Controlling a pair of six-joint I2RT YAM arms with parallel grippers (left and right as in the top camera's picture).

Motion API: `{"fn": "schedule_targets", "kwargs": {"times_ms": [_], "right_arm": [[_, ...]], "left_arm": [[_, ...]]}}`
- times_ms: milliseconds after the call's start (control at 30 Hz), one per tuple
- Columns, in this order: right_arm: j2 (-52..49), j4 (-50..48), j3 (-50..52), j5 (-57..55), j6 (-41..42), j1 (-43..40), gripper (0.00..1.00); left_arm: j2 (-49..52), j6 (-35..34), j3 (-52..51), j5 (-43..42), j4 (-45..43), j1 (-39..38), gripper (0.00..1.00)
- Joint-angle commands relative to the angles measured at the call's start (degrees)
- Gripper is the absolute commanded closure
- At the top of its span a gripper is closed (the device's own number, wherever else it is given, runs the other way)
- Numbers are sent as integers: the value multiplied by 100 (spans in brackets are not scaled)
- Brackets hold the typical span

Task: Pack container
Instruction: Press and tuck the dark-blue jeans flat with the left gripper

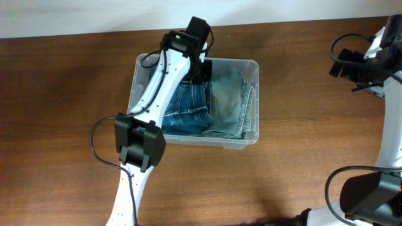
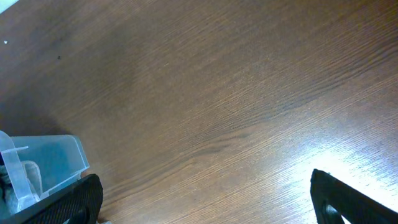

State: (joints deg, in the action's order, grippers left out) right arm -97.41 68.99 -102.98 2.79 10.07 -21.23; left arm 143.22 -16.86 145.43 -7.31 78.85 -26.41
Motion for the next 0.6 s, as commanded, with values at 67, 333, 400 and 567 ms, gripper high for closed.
{"fn": "schedule_targets", "kwargs": {"times_ms": [67,333,400,567], "right_arm": [[28,4,-37,-48,-39,-17,1],[28,2,-37,-48,-39,-17,1],[28,2,-37,-48,-39,-17,1],[28,4,-37,-48,-39,-17,1]], "left_arm": [[-164,118,682,9,767,24,100],[-544,177,826,387,1788,22,100],[-544,291,822,273,1788,11,100],[-544,420,748,107,1788,-57,100]]}}
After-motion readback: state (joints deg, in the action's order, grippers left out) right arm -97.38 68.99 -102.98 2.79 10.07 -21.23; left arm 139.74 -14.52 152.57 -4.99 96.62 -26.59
